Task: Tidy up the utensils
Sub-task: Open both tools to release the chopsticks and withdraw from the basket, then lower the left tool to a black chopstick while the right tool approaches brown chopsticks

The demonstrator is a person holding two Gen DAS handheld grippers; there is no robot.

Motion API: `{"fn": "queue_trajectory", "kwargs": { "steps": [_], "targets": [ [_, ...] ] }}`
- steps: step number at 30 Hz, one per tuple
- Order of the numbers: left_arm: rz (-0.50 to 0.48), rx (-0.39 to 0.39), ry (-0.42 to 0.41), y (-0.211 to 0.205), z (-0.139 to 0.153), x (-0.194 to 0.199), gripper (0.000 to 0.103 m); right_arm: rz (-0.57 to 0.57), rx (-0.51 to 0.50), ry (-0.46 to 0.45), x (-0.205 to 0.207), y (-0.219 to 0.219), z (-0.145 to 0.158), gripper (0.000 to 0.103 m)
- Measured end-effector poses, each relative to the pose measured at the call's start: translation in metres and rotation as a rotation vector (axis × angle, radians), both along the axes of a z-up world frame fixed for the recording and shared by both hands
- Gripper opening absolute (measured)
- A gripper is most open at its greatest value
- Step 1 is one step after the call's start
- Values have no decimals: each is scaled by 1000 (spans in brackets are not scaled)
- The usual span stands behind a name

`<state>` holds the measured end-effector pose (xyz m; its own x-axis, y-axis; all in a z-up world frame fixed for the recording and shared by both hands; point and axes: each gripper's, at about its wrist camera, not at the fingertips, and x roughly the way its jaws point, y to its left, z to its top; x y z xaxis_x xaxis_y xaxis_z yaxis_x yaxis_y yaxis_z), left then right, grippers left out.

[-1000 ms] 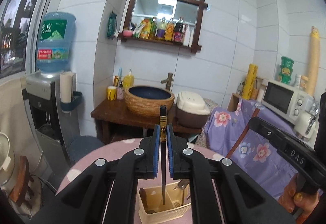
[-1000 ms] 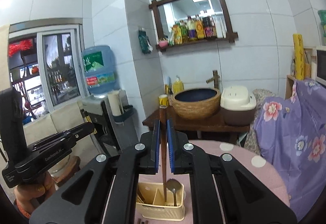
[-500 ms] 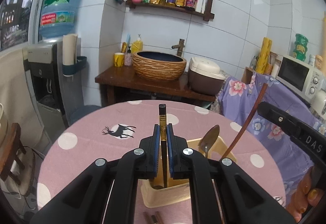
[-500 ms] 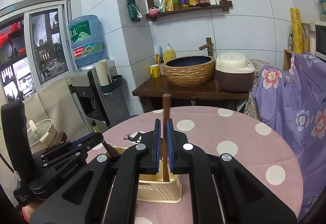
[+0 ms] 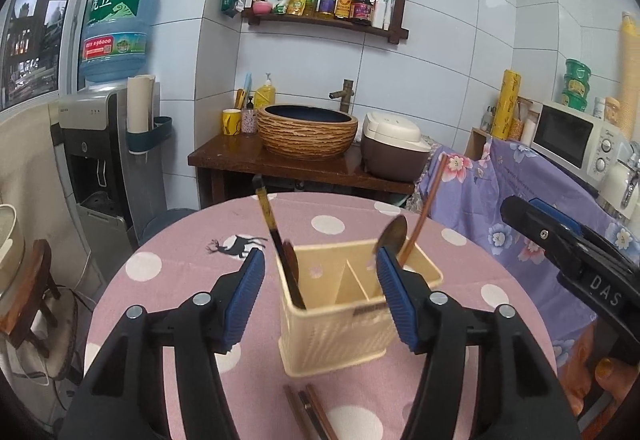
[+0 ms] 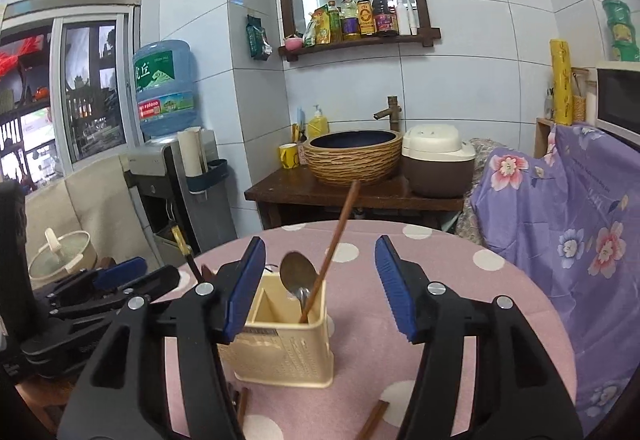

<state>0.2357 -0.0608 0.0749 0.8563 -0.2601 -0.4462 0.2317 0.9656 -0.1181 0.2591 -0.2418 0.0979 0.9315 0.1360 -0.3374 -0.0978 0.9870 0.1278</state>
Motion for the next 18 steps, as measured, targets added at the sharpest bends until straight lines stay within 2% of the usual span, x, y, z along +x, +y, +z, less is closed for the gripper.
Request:
{"fn": "queue_trajectory", "kwargs": {
  "steps": [4,7,10,14,18],
  "targets": [
    [-4,19,35,8,-17,-20,63,-16,-36,43,-25,-5,-21,66],
    [-8,50,91,11,-40,-31,63,-34,-60,90,-42,-8,-44,67],
    [5,91,152,13,-66,-39,63,-55,-85,166,-56,-9,-75,70],
    [-2,91,238,15,-97,-49,62,-90,-99,287,-68,-11,-118,71],
    [8,89,294,17,-119,-57,61,-107,-96,359,-78,-11,-147,71]
  ]
}}
